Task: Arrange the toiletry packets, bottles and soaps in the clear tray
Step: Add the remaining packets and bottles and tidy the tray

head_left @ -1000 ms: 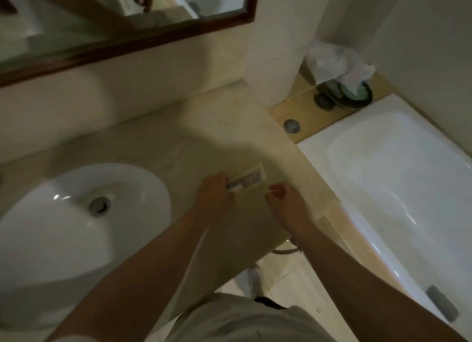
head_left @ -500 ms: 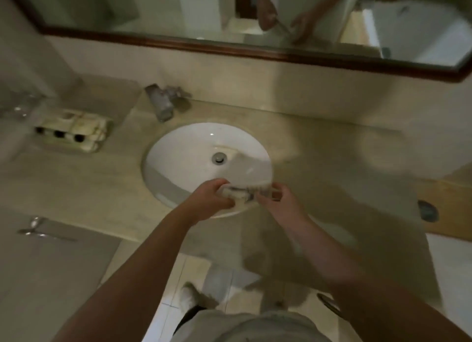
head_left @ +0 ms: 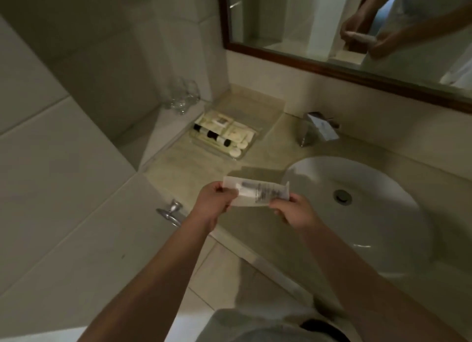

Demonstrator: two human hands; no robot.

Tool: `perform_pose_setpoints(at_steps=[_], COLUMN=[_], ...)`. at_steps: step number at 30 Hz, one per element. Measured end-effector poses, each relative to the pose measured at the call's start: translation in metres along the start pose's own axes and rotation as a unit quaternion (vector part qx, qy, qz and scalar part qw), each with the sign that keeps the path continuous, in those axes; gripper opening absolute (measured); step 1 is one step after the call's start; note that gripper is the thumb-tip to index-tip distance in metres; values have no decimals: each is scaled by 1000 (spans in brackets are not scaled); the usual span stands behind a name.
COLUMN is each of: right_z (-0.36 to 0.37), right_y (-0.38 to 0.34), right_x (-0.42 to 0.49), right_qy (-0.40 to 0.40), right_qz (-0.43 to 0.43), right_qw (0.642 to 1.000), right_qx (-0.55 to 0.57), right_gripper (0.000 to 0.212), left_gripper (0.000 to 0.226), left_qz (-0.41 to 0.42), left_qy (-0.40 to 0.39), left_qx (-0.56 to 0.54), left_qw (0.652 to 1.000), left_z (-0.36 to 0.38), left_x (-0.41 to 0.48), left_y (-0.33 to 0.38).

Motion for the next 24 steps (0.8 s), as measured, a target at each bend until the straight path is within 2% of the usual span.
perform_pose_setpoints(at_steps=[6, 9, 11, 17, 19, 22, 24], right_z=[54, 67, 74, 103, 107, 112, 114], right_y=[-29, -37, -42, -68, -71, -76, -79], right_x=[38, 62, 78, 133, 148, 172, 187], right_qy=[-12, -2, 2, -31, -9, 35, 77], right_qz=[-5, 33, 50, 0, 17, 30, 47], right_qw=[1000, 999, 998, 993, 995, 991, 986], right_qx=[12, -15, -46, -111, -99, -125, -142], right_gripper=[16, 30, 35, 33, 32, 38, 42], left_gripper=[11, 10, 10, 10, 15, 17, 19], left_qz=[17, 31, 27, 51, 49, 81, 63], left_qy=[29, 61, 86, 119, 130, 101, 75], left_qx=[-28, -25, -1, 99, 137, 192, 187], left_qw=[999, 997, 996, 987, 981, 973, 977], left_z=[-45, -55, -64, -93, -96, -94, -92], left_x=[57, 84, 99, 168, 191, 223, 247], left_y=[18, 30, 35, 60, 72, 88, 91])
Point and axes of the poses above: each hand's wrist, its own x-axis towards the middle knuckle, its own z-axis out of the palm, y = z × x, the point moved 4 cm from there along x, towards the middle knuckle, and after that the axes turned 2 degrees about -z, right-handed, at the moved point
